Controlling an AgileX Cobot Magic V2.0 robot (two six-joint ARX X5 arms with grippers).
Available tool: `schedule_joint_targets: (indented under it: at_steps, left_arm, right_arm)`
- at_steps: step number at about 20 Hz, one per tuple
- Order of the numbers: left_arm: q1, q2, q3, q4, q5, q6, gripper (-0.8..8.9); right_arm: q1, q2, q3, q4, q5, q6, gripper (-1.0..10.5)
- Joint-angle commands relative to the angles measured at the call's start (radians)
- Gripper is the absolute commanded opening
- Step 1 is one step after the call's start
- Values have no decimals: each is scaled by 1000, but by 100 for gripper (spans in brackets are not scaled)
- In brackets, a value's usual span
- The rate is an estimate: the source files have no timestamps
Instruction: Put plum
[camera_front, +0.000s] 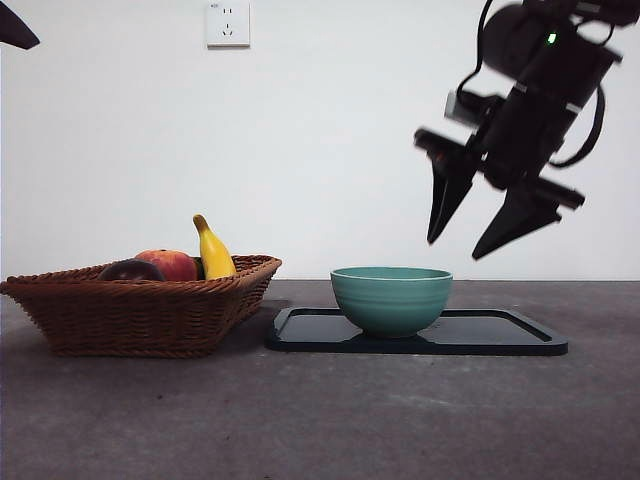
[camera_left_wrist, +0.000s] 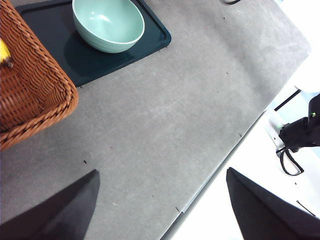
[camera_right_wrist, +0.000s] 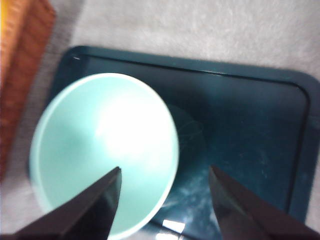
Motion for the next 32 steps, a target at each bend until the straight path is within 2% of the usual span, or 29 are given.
schedule_joint_targets:
  at_steps: [1,5,15,20,27,32]
  left_arm:
    - [-4,6,11,5,9,9,404]
    - [-4,6,11,5,9,9,404]
    - [-4,6,11,5,9,10,404]
    - [-4,6,11,4,9,9,404]
    - [-4,6,11,5,9,10,404]
    - [-4,6,11,6,9,10,404]
  right_arm:
    - [6,60,23,37,2,-12,278]
    - [6,106,23,75,7,-12,261]
    - [7,137,23,102,0,-14,32]
    - [7,126,24,108,2,-13,14]
    - [9,-47,24,76,-1,-14,14]
    - [40,-240,24,-93,-1,-77,13]
